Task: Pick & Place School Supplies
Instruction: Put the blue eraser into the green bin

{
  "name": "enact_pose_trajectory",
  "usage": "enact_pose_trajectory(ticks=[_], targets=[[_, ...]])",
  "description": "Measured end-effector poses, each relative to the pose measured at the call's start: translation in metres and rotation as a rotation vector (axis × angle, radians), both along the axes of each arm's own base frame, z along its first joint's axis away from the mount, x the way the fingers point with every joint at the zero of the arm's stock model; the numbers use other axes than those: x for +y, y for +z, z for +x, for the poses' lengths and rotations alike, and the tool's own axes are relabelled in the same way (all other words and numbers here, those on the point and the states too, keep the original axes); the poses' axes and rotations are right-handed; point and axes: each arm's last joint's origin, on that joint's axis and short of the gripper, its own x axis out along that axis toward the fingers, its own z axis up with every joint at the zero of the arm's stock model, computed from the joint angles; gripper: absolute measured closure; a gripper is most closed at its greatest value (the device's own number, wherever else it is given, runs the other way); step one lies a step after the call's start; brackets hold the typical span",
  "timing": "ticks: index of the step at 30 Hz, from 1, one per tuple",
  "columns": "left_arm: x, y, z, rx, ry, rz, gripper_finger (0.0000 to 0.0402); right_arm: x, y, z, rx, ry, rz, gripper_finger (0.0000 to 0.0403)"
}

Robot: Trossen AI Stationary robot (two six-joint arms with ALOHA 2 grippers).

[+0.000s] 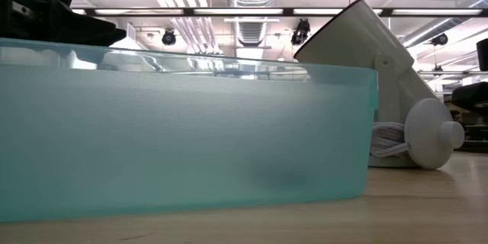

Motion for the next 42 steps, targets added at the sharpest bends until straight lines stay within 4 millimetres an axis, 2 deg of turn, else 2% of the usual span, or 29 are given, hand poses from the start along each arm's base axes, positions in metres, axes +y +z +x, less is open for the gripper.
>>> enact_pose_trajectory(ticks=[6, 15, 24, 32, 42], targets=[[0.0, 0.0, 0.0, 0.0, 0.0, 0.0, 0.0262, 0.0, 0.0, 0.0, 0.0, 0.0, 0.0, 0.0344], [0.0, 0.0, 0.0, 0.0, 0.0, 0.0, 0.0262, 0.0, 0.001, 0.0, -0.006, -0.002, 0.0, 0.0348], [0.0, 0.0, 0.0, 0.0, 0.0, 0.0, 0.0262, -0.004, 0.019, -0.004, -0.068, -0.006, 0.053, 0.0349], [0.0, 0.0, 0.0, 0.0, 0.0, 0.0, 0.0262, -0.01, 0.043, -0.008, -0.247, -0.029, 0.146, 0.0349], [0.0, 0.0, 0.0, 0.0, 0.0, 0.0, 0.0262, -0.011, 0.073, -0.003, -0.584, -0.107, 0.217, 0.0349]])
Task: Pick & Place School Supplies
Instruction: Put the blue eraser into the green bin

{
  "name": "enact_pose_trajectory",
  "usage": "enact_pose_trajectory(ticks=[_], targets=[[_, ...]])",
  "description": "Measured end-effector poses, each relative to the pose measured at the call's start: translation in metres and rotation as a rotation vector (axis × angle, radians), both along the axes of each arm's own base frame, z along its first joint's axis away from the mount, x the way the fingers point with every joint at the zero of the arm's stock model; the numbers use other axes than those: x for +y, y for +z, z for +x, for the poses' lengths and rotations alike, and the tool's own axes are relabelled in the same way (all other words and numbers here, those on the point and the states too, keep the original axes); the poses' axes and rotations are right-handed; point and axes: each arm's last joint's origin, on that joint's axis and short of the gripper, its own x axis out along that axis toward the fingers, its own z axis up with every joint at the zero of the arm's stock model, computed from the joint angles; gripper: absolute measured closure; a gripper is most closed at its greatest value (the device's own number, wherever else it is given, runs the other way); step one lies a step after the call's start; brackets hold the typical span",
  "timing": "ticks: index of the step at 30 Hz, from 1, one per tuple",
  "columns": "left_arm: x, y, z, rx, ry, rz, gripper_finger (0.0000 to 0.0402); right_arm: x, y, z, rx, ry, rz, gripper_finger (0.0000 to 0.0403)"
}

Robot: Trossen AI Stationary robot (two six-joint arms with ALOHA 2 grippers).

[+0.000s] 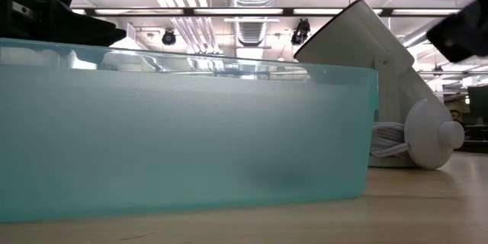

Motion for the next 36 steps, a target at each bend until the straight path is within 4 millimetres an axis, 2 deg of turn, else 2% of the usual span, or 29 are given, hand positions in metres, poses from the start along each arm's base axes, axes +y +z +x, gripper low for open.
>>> enact_pose_trajectory(ticks=[8, 13, 18, 21, 36], targets=[[0.0, 0.0, 0.0, 0.001, 0.0, 0.0, 0.0262, 0.017, 0.004, 0.018, -0.161, 0.014, -0.012, 0.0349], [0.0, 0.0, 0.0, 0.001, 0.0, 0.0, 0.0262, 0.035, -0.001, 0.031, -0.264, -0.085, -0.018, 0.0349], [0.0, 0.0, 0.0, 0.002, 0.0, 0.0, 0.0262, 0.054, -0.015, 0.044, -0.337, -0.165, -0.014, 0.0349], [0.0, 0.0, 0.0, 0.002, 0.0, 0.0, 0.0262, 0.066, -0.021, 0.053, -0.348, -0.196, -0.013, 0.0349], [0.0, -0.001, 0.0, 0.007, 0.0, 0.001, 0.0262, 0.125, -0.026, 0.119, -0.36, -0.313, -0.096, 0.0349]])
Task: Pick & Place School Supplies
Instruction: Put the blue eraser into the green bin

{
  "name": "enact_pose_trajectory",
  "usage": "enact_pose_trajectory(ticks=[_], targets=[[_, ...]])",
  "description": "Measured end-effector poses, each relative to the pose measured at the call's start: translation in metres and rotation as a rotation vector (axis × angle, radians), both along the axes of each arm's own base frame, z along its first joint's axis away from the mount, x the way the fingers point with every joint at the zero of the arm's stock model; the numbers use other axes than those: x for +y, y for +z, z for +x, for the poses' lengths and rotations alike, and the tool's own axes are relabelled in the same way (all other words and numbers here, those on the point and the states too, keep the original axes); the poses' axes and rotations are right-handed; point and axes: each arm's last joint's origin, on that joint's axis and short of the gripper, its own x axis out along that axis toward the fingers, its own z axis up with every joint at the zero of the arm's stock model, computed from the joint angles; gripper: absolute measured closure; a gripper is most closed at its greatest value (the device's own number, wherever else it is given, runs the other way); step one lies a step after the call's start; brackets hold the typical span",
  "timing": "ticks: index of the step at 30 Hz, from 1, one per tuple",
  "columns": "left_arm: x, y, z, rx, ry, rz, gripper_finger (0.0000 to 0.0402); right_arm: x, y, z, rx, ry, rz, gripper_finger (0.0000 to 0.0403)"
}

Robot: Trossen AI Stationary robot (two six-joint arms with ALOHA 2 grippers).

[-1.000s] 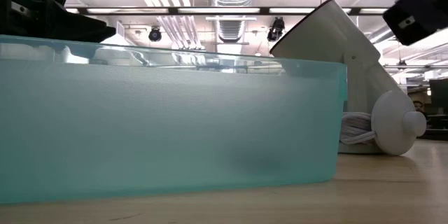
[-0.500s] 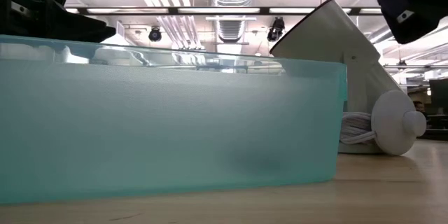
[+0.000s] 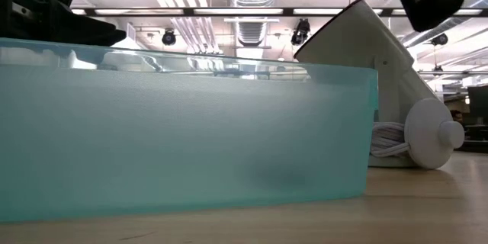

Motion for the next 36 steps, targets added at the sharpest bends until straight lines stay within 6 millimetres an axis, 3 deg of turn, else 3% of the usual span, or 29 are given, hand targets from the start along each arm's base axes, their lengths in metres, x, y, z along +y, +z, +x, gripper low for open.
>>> enact_pose_trajectory(ticks=[6, 15, 29, 36], targets=[[0.0, 0.0, 0.0, 0.0, 0.0, 0.0, 0.0262, 0.007, 0.0, 0.025, -0.008, -0.037, 0.034, 0.0349], [0.0, 0.0, 0.0, 0.0, 0.0, 0.0, 0.0262, 0.002, -0.013, 0.059, 0.037, -0.058, 0.15, 0.0349], [0.0, -0.001, 0.0, 0.006, 0.0, 0.001, 0.0262, 0.008, -0.01, 0.082, 0.34, -0.118, 0.068, 0.0349], [0.0, -0.001, 0.0, 0.012, 0.0, 0.002, 0.0262, 0.008, -0.015, 0.092, 0.43, -0.1, 0.175, 0.0349]])
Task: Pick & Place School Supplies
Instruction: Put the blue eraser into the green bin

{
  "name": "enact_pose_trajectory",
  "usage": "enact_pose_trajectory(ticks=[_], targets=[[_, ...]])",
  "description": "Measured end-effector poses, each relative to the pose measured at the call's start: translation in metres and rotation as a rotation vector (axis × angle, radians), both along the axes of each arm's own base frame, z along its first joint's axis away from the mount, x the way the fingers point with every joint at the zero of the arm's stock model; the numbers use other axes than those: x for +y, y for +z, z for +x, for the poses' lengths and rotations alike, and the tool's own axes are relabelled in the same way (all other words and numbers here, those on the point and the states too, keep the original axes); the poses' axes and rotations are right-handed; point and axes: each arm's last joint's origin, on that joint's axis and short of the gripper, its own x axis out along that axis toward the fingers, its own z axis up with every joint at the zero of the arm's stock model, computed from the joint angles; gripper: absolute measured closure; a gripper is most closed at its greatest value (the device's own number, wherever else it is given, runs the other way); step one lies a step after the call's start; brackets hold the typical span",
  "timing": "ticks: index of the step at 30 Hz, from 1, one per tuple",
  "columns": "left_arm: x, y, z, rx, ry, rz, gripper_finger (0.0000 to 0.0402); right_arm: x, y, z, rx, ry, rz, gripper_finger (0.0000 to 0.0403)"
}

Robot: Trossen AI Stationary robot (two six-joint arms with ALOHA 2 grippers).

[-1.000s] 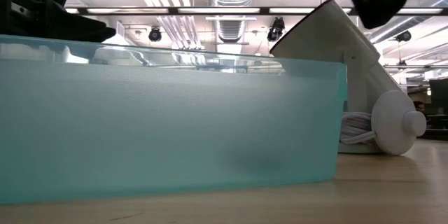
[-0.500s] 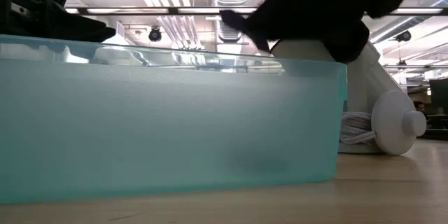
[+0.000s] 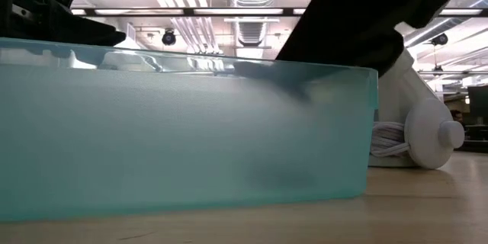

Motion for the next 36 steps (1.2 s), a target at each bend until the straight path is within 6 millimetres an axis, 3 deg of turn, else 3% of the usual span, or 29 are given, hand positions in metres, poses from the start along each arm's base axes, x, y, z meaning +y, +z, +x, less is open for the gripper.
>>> enact_pose_trajectory(ticks=[9, 19, 30, 36], targets=[[0.0, -0.001, 0.0, 0.008, 0.0, 0.001, 0.0262, -0.009, -0.004, 0.003, 0.076, -0.019, 0.126, 0.0349], [0.0, -0.001, 0.0, 0.01, 0.0, 0.002, 0.0262, -0.012, -0.005, 0.003, 0.084, -0.033, 0.126, 0.0348], [0.0, -0.001, 0.0, 0.01, 0.0, 0.002, 0.0262, -0.012, -0.004, 0.003, 0.077, -0.028, 0.1, 0.0283], [0.0, -0.001, 0.0, 0.01, 0.0, 0.002, 0.0262, -0.013, -0.003, 0.004, 0.057, -0.023, 0.07, 0.0277]])
